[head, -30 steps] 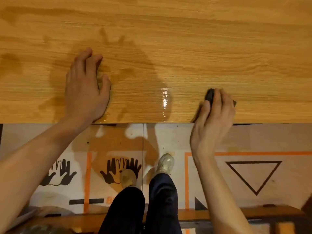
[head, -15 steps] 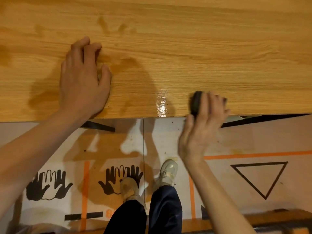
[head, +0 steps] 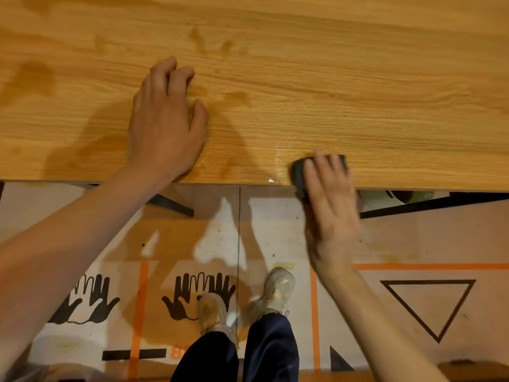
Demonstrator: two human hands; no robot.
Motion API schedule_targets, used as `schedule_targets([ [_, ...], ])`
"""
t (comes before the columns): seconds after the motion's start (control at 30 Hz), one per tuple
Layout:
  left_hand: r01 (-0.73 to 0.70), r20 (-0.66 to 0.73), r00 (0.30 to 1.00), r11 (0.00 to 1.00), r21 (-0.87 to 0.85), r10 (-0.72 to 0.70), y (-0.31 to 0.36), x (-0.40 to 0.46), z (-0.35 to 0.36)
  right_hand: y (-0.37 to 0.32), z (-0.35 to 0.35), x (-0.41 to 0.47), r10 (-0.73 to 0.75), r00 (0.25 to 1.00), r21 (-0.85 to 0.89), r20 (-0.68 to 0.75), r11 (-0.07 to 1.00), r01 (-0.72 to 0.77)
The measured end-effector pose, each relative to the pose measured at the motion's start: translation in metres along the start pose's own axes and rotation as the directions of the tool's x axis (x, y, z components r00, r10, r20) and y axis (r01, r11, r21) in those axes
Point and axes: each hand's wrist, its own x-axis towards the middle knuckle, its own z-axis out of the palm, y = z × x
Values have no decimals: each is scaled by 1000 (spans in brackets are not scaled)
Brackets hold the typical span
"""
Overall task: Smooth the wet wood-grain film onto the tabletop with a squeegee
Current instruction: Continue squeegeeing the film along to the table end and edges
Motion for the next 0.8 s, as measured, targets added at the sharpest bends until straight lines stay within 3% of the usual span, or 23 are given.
schedule_targets([
  [0.1,8,-6,1000,1000,6,-8,1,0,-1,-35,18,12,-150,985,57,84,988,146],
  [0.2,3,15,1000,1000,-7,-3,1,-1,-1,-2,-3,14,-280,943,3,178,959,284],
  [0.3,-24,102,994,998,-59,30,-8,4,-6,37,-34,5,-111,979,-69,172,990,124],
  [0.4,-102,181,977,992,-80,115,-34,7,-21,22,-25,-2,58,996,-26,64,998,-57],
  [0.63,-23,126,992,1000,-3,24,-102,1,-45,-91,52,19,-59,998,85,0,995,59],
  [0.7,-20,113,993,1000,19,18,-102,-1,-44,-103,55,24,-148,986,144,76,980,136],
  [0.8,-38,107,994,999,28,35,-101,-2,-43,-61,28,27,-289,936,116,202,956,270],
])
